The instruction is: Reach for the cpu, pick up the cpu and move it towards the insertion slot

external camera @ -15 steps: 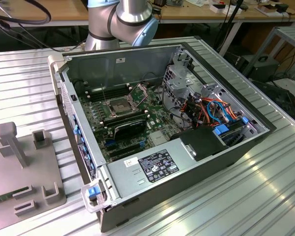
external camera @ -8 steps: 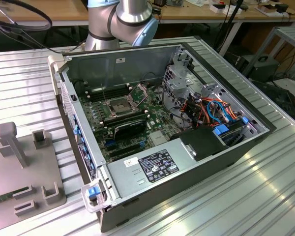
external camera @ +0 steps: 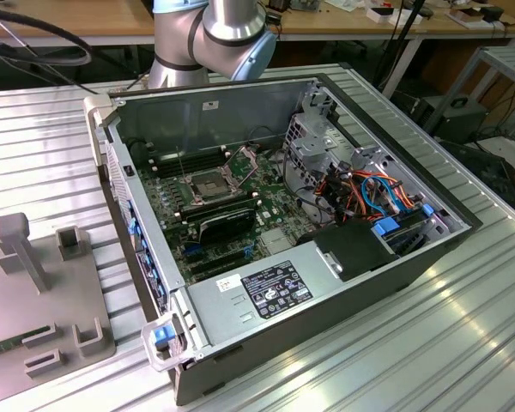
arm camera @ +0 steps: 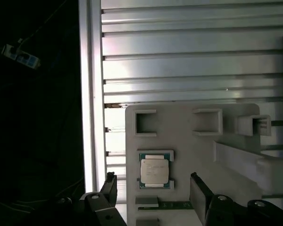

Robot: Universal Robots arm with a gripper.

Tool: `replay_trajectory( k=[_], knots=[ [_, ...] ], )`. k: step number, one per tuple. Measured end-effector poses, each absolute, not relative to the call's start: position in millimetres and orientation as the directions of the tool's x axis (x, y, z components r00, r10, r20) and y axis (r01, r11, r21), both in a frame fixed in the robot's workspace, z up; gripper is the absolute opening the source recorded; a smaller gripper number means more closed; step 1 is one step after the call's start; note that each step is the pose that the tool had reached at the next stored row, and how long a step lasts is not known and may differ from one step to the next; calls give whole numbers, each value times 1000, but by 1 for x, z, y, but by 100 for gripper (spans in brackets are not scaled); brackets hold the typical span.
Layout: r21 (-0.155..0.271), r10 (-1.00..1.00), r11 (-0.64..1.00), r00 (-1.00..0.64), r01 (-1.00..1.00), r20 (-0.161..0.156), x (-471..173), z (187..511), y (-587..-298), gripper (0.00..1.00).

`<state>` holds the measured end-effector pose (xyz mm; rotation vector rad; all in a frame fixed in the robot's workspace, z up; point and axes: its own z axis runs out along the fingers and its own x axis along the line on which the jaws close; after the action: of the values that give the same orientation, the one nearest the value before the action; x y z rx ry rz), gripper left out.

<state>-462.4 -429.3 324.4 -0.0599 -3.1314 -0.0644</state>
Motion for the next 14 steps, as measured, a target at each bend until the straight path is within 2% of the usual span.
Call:
replay_trajectory(
  k=[14],
  knots=[
    [41, 38, 998, -999, 38, 10, -462, 317, -431, 72]
  ],
)
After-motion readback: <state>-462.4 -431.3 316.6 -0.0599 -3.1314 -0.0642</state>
